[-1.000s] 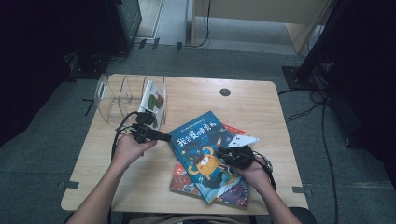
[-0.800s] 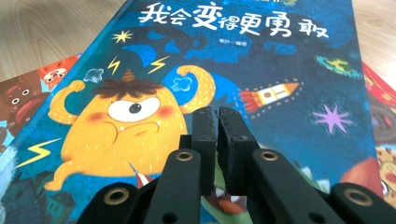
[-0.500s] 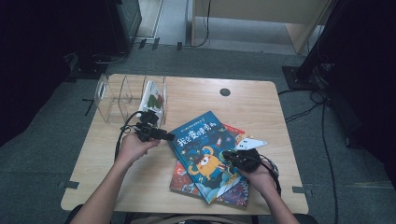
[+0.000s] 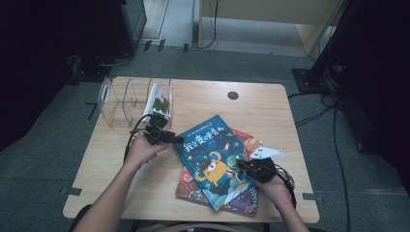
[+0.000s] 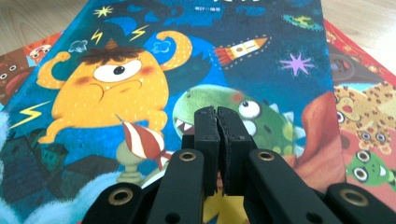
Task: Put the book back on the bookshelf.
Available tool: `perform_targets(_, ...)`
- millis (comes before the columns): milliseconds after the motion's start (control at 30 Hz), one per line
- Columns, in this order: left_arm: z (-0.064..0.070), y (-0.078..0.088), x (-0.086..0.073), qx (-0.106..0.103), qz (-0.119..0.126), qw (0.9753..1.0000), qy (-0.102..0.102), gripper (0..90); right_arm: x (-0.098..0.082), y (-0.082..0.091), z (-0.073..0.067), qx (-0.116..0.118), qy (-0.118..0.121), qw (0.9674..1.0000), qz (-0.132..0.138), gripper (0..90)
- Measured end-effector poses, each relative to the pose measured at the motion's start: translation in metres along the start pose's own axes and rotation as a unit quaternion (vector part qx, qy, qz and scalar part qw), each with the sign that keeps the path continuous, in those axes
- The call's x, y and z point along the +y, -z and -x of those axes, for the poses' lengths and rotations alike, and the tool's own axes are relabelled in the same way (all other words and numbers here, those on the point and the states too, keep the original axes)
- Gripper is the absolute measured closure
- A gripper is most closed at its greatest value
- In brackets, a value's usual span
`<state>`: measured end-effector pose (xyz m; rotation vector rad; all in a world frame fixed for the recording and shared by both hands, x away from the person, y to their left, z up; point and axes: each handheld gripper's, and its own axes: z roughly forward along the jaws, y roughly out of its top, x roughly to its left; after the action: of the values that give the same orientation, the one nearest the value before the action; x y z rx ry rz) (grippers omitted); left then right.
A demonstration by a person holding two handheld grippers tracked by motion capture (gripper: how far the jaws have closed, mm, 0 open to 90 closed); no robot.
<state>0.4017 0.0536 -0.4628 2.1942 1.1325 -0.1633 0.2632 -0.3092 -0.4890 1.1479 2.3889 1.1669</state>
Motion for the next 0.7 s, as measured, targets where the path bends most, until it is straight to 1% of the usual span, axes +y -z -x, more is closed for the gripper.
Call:
perform_targets(33, 0.0, -0.002, 0.001, 0.01, -0.007, 0.9999, -0.004, 41.5, -0.001, 0.001, 0.0, -0.002, -0.001, 1.0, -0.002, 87.6)
perform_targets(67, 0.001, -0.003, 0.002, 0.015, -0.008, 0.9998, -0.008, 41.5, -0.002, 0.001, -0.001, -0.003, -0.004, 1.0, -0.004, 87.6)
perform_targets(133, 0.001, -0.005, 0.003, 0.012, -0.008, 0.9999, -0.006, 41.4, -0.003, 0.002, 0.0, -0.003, -0.002, 1.0, -0.005, 87.6)
perform_targets(233, 0.001, -0.006, 0.004, 0.015, -0.005, 0.9998, -0.009, 41.4, -0.005, 0.003, -0.001, -0.004, -0.005, 1.0, -0.005, 87.6)
perform_targets(367, -0.001, -0.008, 0.006, 0.022, -0.001, 0.9997, -0.003, 40.9, -0.007, 0.006, 0.0, -0.008, -0.007, 0.9999, -0.004, 87.6)
perform_targets(400, -0.001, -0.009, 0.006, 0.021, -0.003, 0.9998, -0.002, 40.9, -0.007, 0.006, 0.0, -0.008, -0.008, 0.9999, -0.003, 87.6)
perform_targets(433, -0.002, -0.01, 0.006, 0.021, -0.006, 0.9997, -0.004, 40.8, -0.008, 0.007, 0.0, -0.008, -0.01, 0.9999, -0.004, 87.6)
perform_targets(533, 0.0, -0.013, 0.007, 0.031, -0.016, 0.9993, -0.015, 40.7, -0.009, 0.007, 0.0, -0.009, -0.008, 0.9999, -0.001, 87.6)
perform_targets(700, 0.002, -0.018, 0.007, 0.038, -0.026, 0.9987, -0.022, 40.1, -0.013, 0.01, -0.001, -0.011, -0.012, 0.9999, 0.002, 88.3)
